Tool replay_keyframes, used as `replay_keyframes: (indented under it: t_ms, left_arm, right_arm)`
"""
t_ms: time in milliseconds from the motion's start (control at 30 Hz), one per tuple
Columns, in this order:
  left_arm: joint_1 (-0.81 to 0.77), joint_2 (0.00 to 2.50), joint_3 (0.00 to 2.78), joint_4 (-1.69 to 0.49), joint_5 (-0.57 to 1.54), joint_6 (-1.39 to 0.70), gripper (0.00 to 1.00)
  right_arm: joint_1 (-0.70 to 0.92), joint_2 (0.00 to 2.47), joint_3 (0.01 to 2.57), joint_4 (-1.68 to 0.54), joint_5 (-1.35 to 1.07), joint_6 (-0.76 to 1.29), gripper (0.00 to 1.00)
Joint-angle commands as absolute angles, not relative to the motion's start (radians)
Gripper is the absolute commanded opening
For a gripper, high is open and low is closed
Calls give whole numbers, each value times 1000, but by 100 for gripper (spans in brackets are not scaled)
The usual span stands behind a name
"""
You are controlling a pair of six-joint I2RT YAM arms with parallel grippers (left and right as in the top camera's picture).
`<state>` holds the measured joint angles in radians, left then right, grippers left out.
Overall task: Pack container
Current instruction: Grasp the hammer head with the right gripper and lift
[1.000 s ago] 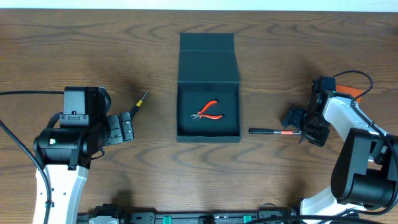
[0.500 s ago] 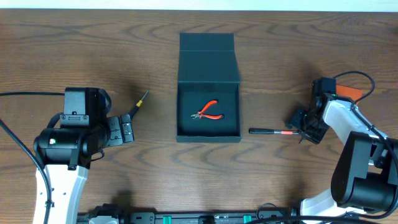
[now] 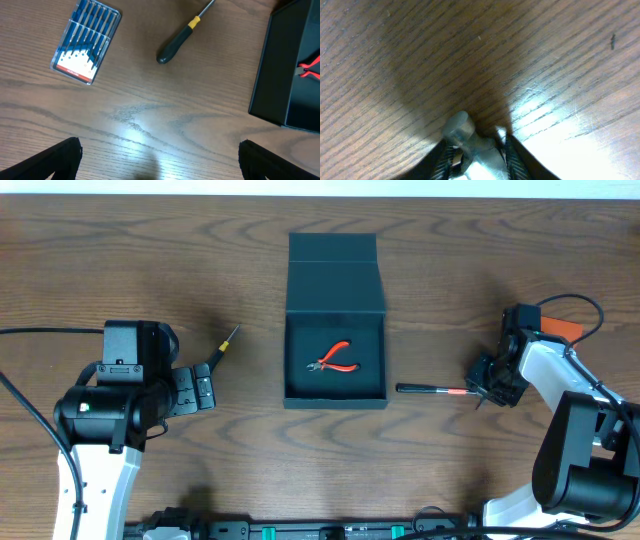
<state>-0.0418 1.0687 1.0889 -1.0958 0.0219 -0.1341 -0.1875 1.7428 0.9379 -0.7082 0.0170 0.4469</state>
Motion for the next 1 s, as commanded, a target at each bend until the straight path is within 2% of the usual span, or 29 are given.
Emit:
replay_keyframes:
  t_ms: [0, 300, 467, 967]
  left_arm:
    - [-38, 1060, 1107, -1099, 10, -131, 98]
    - [-38, 1060, 1107, -1099, 10, -127, 98]
    - [-38, 1060, 1107, -1099, 10, -127, 98]
    - [-38, 1060, 1107, -1100, 10, -128, 98]
  right_arm:
    - [-182, 1771, 900, -707, 22, 452, 27]
    - [-182, 1771, 900, -707, 22, 452, 16]
    - [-182, 1771, 900, -707, 22, 452, 1]
    - [-182, 1771, 907, -713, 30, 431, 1]
